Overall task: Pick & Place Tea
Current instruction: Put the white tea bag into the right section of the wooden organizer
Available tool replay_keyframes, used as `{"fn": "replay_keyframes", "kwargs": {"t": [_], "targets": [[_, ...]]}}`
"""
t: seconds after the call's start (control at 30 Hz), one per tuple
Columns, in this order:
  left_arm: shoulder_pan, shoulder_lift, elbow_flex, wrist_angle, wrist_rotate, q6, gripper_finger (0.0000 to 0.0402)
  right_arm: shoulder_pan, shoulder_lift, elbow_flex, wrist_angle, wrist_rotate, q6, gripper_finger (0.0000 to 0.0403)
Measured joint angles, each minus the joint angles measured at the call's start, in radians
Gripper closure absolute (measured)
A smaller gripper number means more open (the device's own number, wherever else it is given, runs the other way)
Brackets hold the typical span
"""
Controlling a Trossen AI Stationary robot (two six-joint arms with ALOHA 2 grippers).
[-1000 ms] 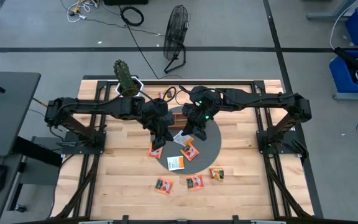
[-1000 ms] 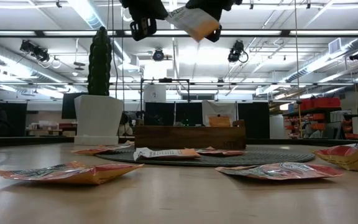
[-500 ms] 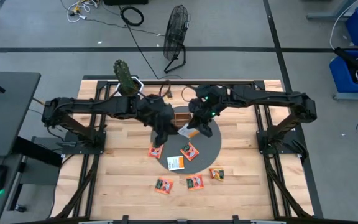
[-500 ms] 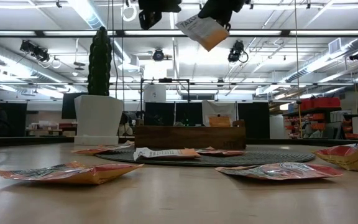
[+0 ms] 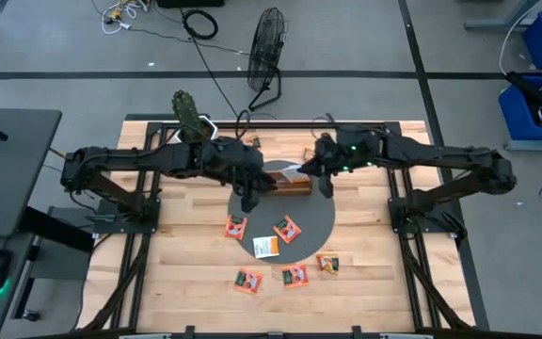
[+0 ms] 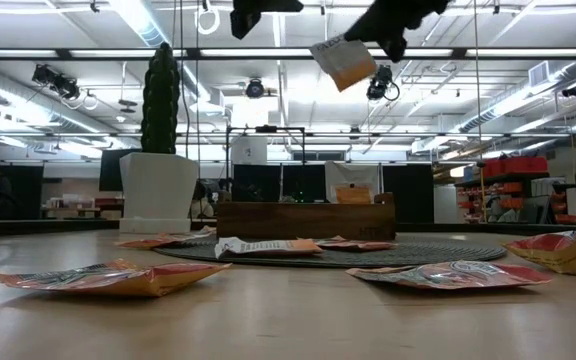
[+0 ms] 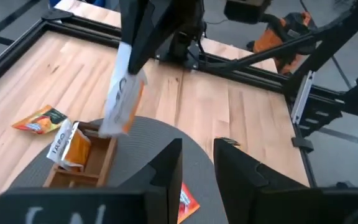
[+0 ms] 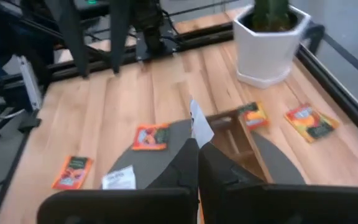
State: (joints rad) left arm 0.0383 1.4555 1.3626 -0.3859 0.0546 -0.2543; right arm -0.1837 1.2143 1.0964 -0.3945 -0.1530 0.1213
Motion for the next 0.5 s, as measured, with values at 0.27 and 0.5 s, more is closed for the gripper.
{"fn": "replay_keyframes", "kwargs": {"t": [0.27,0.5], "targets": [[-0.004,-0.084,-0.244,0.413,-0.022,-0.152,0.0305,0.004,-0.093,-0.137,0.056,0.063,0.054,0.0403],[-0.018,-0.209,-0.467,0.515,-0.084,-0.238,0.0305,0.011,-0.136,-0.234,0.198,0.086,0.004,0.0403]]}}
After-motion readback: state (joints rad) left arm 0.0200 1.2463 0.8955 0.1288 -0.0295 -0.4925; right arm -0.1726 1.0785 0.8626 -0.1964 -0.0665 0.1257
